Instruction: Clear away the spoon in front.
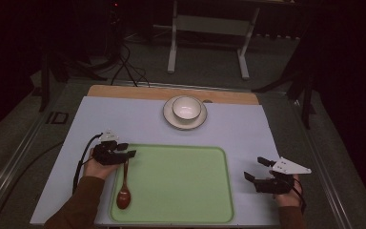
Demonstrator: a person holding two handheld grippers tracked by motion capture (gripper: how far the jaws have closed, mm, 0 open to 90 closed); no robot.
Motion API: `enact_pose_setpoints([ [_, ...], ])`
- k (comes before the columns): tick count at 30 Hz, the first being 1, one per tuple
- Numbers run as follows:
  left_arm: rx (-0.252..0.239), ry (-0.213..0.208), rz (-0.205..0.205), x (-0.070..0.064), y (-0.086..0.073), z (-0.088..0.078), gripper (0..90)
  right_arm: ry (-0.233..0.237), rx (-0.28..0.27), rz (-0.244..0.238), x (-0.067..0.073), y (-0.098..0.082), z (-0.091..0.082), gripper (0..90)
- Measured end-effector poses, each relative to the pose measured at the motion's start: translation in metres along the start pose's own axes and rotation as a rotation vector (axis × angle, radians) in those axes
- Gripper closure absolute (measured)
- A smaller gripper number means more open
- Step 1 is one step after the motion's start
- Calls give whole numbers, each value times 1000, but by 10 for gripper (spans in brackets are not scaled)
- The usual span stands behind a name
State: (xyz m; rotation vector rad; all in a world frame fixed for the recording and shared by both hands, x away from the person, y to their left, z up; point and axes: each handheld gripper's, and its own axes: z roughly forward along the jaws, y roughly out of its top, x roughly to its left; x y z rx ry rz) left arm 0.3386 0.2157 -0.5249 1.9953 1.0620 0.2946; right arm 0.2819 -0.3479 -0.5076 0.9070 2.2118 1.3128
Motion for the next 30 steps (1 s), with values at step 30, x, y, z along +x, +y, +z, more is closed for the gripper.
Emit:
enact_pose_setpoints([
  [30,-313,255,-22,-8,-4,-71,288,-33,-73,11,-2,2,-9,162],
])
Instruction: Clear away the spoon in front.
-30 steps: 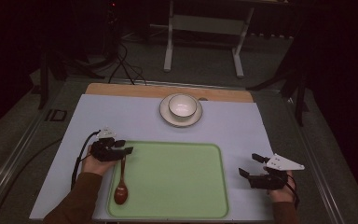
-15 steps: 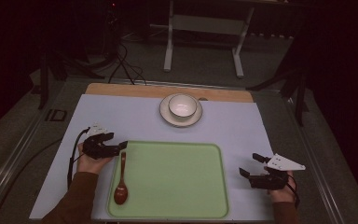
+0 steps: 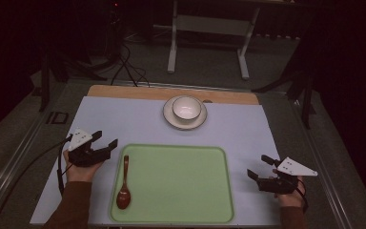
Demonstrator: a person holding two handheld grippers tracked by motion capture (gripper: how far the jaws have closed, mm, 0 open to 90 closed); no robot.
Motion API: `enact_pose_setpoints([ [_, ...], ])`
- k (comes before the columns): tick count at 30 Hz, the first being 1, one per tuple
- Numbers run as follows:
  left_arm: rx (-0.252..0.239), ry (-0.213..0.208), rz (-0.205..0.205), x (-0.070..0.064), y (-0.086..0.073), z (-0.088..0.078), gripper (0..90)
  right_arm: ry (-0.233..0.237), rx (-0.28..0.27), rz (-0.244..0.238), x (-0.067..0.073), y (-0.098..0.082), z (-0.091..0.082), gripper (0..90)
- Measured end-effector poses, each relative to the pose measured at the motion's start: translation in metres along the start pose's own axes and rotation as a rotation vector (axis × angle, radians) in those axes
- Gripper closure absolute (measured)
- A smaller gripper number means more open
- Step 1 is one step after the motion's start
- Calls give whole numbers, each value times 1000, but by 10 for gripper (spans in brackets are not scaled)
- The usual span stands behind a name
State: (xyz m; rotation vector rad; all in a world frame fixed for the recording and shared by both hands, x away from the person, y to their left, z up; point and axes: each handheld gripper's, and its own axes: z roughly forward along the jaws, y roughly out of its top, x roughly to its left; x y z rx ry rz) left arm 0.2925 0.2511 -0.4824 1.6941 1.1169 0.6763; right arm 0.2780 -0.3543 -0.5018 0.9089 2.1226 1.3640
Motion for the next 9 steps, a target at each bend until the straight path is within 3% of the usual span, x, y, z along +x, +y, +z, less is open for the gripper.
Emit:
enact_pose_setpoints([
  [9,-26,34,-9,2,-6,-22,288,-13,-30,5,0,1,-2,161],
])
